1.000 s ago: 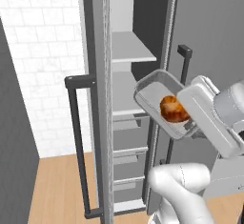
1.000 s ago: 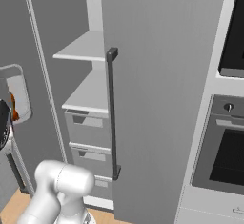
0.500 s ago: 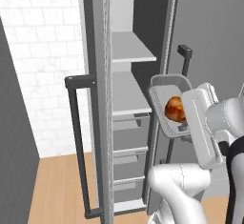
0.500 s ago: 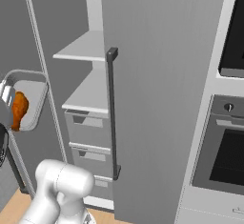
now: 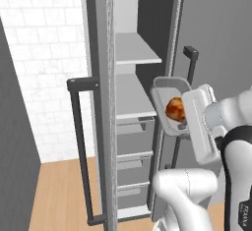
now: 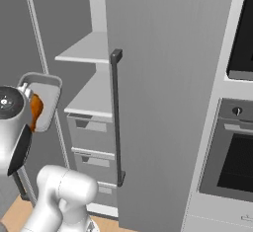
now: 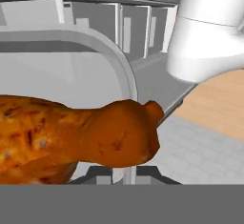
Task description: Take the meat container that has the chicken drumstick and place it on the second highest rack of the freezer. Then take the vegetable container that has the eggplant and cucumber and place it on the highest rack of the freezer.
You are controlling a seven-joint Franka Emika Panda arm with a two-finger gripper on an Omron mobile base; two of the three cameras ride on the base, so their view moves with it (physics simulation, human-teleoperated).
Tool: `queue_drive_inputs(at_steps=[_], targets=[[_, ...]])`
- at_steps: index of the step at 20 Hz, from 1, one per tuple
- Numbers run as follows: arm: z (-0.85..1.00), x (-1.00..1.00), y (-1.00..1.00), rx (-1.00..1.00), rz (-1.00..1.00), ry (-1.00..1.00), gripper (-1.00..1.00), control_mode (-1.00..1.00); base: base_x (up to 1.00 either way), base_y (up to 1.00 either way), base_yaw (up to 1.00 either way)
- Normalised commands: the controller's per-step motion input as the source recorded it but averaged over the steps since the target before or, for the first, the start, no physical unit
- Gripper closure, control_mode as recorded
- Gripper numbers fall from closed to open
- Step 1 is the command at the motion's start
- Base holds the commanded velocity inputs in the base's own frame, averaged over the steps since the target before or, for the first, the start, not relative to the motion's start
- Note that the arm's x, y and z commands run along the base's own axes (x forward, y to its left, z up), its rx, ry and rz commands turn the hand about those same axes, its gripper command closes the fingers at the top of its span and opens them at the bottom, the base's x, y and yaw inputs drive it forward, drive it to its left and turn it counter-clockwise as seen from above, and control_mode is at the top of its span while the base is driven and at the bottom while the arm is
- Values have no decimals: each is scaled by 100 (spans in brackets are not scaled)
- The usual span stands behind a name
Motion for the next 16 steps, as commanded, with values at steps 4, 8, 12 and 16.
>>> queue_drive_inputs(at_steps=[4,8,12,16], targets=[[-19,51,0,0,0,0,100,-100,0,0,0],[-38,71,-2,0,0,0,100,-100,0,0,0],[-30,70,-4,0,0,0,100,-100,0,0,0],[-7,82,0,0,0,0,100,-100,0,0,0]])
